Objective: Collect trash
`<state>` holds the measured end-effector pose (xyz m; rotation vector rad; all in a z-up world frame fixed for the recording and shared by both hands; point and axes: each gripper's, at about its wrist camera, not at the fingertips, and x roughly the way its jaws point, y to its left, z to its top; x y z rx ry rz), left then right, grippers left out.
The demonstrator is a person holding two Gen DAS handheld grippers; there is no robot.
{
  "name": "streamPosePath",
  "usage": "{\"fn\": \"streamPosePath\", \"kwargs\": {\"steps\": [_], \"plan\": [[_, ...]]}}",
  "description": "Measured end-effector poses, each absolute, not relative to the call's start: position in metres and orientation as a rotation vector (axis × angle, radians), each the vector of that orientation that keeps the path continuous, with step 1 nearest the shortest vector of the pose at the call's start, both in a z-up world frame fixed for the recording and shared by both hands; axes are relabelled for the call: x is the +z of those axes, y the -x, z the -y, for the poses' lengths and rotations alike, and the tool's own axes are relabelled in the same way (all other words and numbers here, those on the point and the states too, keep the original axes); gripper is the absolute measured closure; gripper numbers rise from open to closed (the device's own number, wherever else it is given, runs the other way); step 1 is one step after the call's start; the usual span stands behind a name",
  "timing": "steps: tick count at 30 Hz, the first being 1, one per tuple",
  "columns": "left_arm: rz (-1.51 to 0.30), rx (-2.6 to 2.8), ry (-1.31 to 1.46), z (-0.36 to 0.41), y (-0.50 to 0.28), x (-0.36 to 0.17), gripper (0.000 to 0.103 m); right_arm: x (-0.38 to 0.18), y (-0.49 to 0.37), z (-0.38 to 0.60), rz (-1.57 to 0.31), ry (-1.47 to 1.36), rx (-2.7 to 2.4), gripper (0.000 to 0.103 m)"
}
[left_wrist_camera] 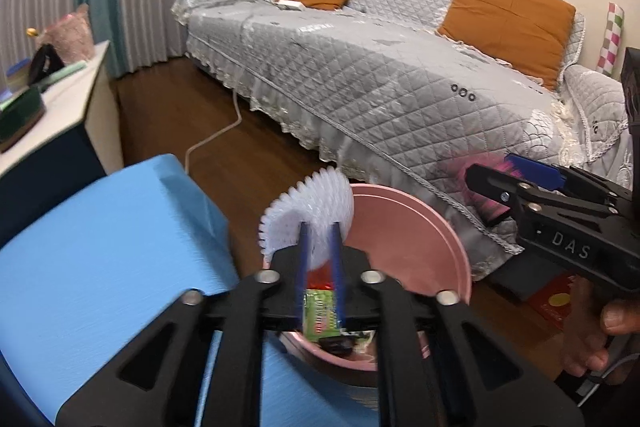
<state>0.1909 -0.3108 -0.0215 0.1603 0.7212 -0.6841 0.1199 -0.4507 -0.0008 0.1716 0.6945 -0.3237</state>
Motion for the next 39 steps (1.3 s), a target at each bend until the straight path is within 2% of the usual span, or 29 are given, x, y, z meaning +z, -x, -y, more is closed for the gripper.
{"fn": "streamPosePath", "kwargs": {"steps": [2,10,12,18,26,39], "plan": [[-0.711,-0.680,-0.153,0.311,-0.190,-0.022,0.063,-0.001,-0.120,0.457,-0.692,-0.193,-0.333,0.035],[-0.713,-0.666,-0.136,0.294,-0.187,-0.018,0.062,-0.001,-0.118,0.468,-0.690,-0.217,-0.341,0.021],[-0.709,-0.654,-0.129,0.287,-0.186,-0.015,0.052,0.002,-0.114,0.469,-0.681,-0.222,-0.346,0.019],[-0.690,-0.609,-0.085,0.258,-0.172,-0.003,0.035,0.016,-0.098,0.460,-0.645,-0.221,-0.337,0.012],[-0.649,-0.504,-0.051,0.203,-0.139,0.012,0.026,0.045,-0.073,0.414,-0.584,-0.150,-0.284,0.007],[-0.598,-0.163,-0.055,0.086,-0.060,0.040,0.023,0.063,-0.021,0.309,-0.549,-0.137,-0.121,0.005]]}}
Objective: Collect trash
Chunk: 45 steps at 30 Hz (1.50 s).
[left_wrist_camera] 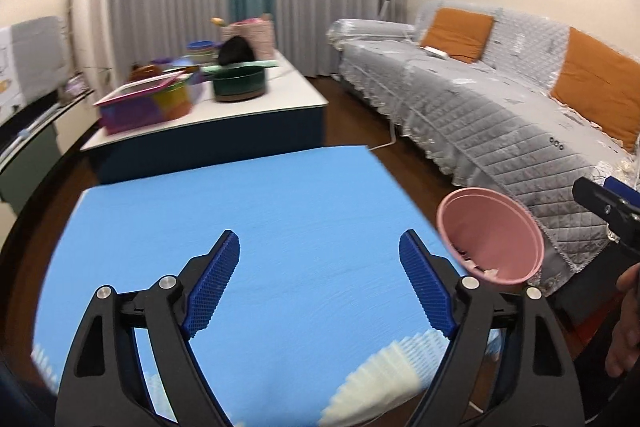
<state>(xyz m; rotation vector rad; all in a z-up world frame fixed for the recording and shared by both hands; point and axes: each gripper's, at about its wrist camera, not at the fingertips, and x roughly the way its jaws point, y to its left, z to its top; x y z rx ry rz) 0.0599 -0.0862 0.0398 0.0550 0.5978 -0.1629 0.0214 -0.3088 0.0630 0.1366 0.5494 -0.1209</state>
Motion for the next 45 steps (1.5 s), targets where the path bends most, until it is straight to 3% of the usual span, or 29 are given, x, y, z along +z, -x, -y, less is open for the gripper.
{"fn": "streamPosePath", "kwargs": {"steps": [13,45], "plan": [[-0.632,0.023,0.052,-0.005,0.021,0.024,0.023,0.042,0.026,0.220,-0.587,-0.058,-0.024,0.005],[-0.684,0.016,0.061,0.006,0.019,0.000,0.023,0.021,0.014,0.208,-0.632,-0.037,-0.028,0.005]]}}
